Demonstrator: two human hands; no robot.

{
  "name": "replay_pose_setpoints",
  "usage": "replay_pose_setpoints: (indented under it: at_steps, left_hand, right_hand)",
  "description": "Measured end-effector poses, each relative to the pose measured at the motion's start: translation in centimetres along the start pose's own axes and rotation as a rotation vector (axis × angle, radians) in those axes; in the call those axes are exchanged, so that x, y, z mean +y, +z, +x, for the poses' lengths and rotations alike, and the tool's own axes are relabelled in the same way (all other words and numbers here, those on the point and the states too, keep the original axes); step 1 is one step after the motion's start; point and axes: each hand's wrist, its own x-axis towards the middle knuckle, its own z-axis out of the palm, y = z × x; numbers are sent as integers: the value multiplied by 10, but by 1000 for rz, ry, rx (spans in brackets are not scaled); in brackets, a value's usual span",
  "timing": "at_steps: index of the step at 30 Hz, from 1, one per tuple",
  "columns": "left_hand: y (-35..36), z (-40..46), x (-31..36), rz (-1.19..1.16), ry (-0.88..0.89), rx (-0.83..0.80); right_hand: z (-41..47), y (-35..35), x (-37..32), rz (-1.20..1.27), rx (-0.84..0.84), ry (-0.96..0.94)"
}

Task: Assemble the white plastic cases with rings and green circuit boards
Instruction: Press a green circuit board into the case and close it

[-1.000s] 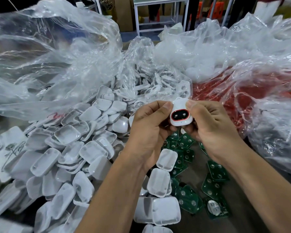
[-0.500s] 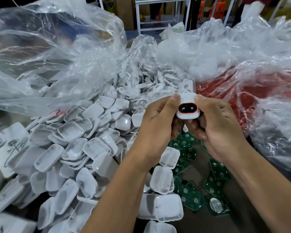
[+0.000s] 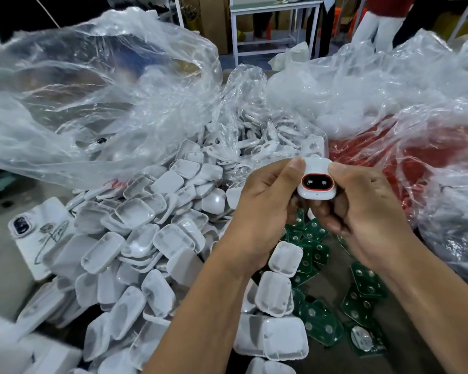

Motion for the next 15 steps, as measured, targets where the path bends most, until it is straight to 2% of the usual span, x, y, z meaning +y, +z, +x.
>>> replay_pose_setpoints:
  at_steps: [3,5,8,10,13,15]
  left_hand:
    - [-6,4,1,192,9,1]
    - [-7,5,4,221,0,-4]
    - [-9,2,14,256,49,111]
    - [-12,0,19,252,107,250]
    - [-29,3,24,-21,29,515]
    - [-39,7,26,-293,-79,631]
  right_hand:
    - [1,-5,1,-57,-27,85]
    - [-1,-3,-1,-49,-17,71]
    - [0,9,-7,-45,27,28]
    - [5,21,-17,-91,72,-36]
    - [24,59,-55,-144,43,-219]
    - [45,91,-80,-199,-92,-316]
